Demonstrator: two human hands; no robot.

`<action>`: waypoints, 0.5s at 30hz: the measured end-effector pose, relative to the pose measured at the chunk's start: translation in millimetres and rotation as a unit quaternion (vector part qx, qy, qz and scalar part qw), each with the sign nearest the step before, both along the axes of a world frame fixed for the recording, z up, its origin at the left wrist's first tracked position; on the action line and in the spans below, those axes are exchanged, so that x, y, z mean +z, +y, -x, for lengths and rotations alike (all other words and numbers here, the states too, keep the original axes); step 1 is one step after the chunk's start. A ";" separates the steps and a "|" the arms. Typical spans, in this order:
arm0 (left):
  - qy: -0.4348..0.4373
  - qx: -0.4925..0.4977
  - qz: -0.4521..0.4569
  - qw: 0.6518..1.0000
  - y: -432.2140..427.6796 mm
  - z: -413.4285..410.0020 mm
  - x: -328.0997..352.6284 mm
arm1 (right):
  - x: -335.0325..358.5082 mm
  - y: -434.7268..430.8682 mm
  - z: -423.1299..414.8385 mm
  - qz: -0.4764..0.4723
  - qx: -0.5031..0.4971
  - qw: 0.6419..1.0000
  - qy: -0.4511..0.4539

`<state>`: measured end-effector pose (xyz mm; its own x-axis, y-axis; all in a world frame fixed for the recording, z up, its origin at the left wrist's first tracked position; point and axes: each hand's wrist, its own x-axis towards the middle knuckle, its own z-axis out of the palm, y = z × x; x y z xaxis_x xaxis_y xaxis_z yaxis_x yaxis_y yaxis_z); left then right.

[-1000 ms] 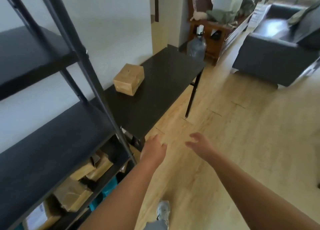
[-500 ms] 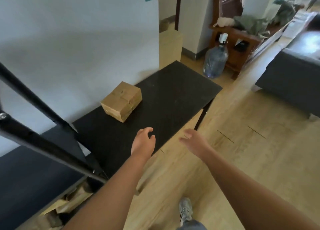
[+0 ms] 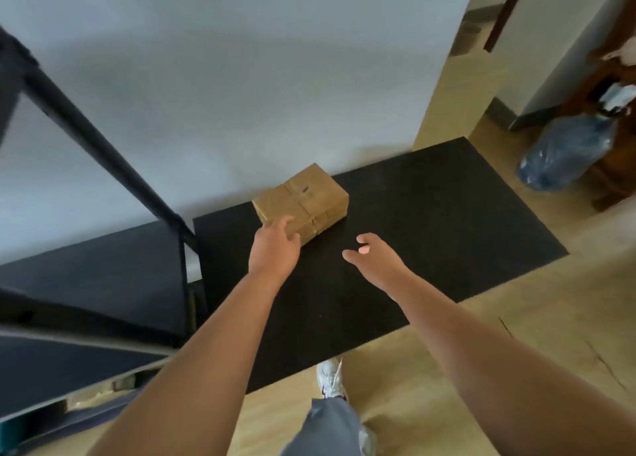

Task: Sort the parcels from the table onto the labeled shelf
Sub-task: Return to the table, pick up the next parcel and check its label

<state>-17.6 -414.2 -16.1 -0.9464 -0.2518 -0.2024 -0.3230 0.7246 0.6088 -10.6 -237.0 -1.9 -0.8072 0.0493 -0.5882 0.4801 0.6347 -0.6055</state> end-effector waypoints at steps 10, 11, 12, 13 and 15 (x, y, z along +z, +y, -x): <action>-0.102 -0.035 0.117 0.987 -33.0 99.2 -9.9 | -22.8 -31.1 78.9 0.031 0.057 0.997 -0.037; -0.115 -0.045 0.132 0.984 -32.2 101.1 -12.8 | -23.4 -30.3 84.4 0.028 0.060 0.997 -0.038; -0.123 -0.047 0.142 0.981 -31.0 101.6 -14.6 | -24.4 -29.5 89.4 0.024 0.062 0.997 -0.039; -0.126 -0.043 0.149 0.980 -29.2 100.3 -16.1 | -25.7 -28.4 93.4 0.022 0.063 0.997 -0.039; -0.123 -0.022 0.140 0.982 -23.2 93.4 -18.8 | -30.4 -24.6 99.0 0.020 0.060 0.997 -0.034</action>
